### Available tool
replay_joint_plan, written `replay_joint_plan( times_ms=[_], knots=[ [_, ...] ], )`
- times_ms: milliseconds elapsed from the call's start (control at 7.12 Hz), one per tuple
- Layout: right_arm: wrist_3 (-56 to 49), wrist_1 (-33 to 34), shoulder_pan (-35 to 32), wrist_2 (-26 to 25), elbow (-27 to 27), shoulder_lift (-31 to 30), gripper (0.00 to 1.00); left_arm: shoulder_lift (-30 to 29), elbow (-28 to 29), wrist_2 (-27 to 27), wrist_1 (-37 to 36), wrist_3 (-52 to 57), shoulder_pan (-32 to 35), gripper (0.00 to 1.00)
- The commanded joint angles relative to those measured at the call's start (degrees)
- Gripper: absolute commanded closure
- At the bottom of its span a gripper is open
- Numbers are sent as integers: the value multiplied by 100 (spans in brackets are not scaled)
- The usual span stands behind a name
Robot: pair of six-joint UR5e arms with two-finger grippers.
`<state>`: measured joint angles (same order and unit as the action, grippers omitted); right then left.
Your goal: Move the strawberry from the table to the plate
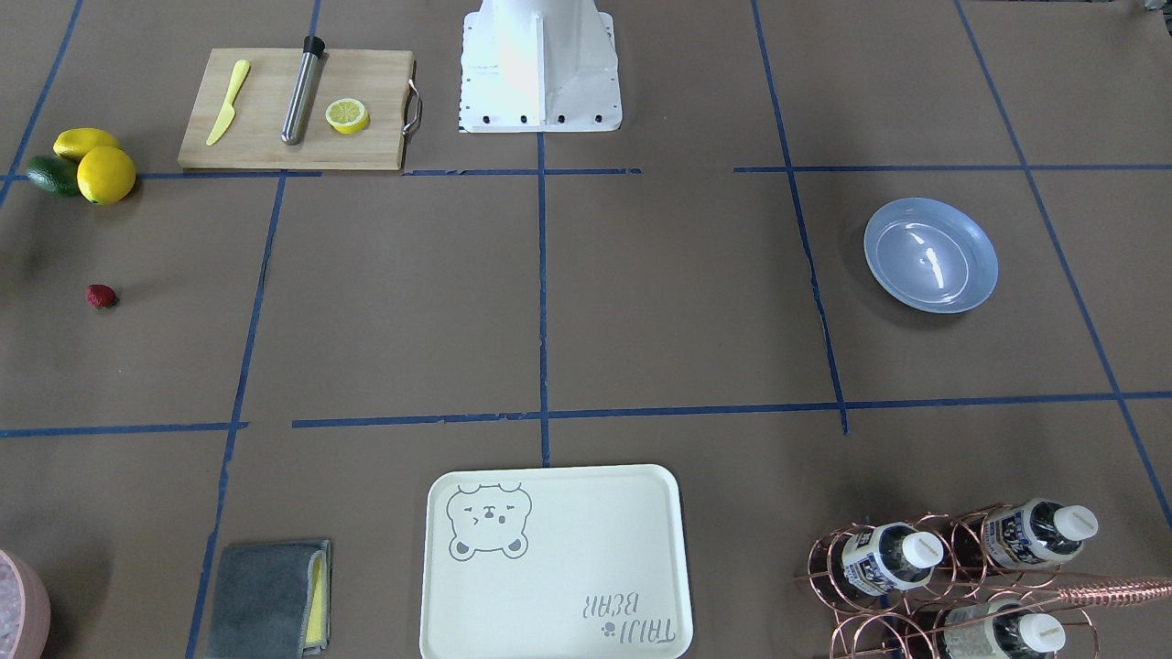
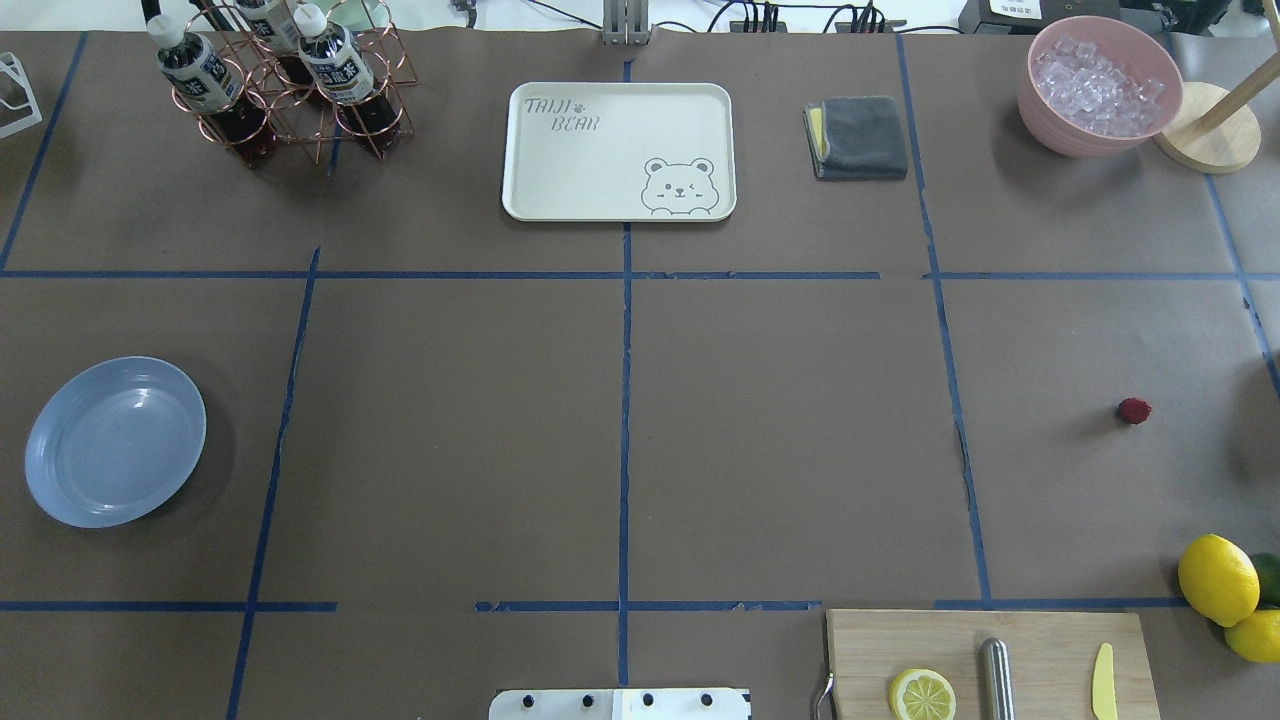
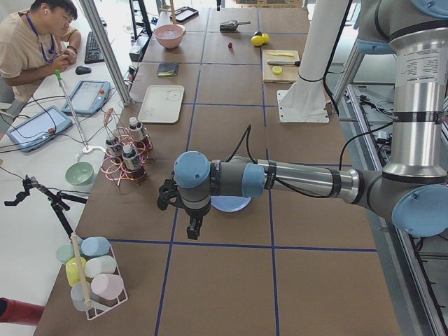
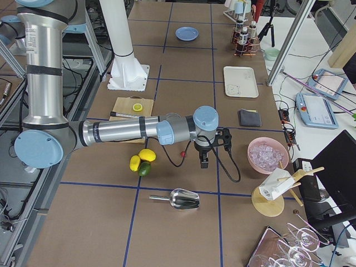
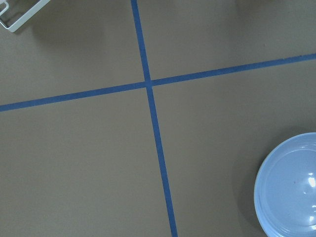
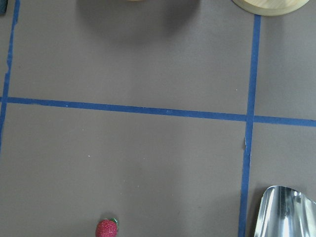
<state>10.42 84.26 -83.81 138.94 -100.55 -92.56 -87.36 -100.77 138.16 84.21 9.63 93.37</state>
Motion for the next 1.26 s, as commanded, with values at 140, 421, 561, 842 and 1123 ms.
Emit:
replay_joint_plan(
  times_ms=[140,421,561,842,1123],
  knots=[
    [30,82,-83,-16,26,46,0,-362,-884,-17,-550,-5,68,0],
    [91,21,-83,19,132,19,0,-344,-970,-509,-634,12,-82,0],
    [100,21,-75,11,271,28,0,-404,-796,-501,-512,-14,-82,0],
    [83,3,-74,10,387,72,0,-126,-785,248,-388,30,-169,0],
    [83,-49,-74,28,369,10,0,-150,-620,459,250,-607,-1711,0]
  ],
)
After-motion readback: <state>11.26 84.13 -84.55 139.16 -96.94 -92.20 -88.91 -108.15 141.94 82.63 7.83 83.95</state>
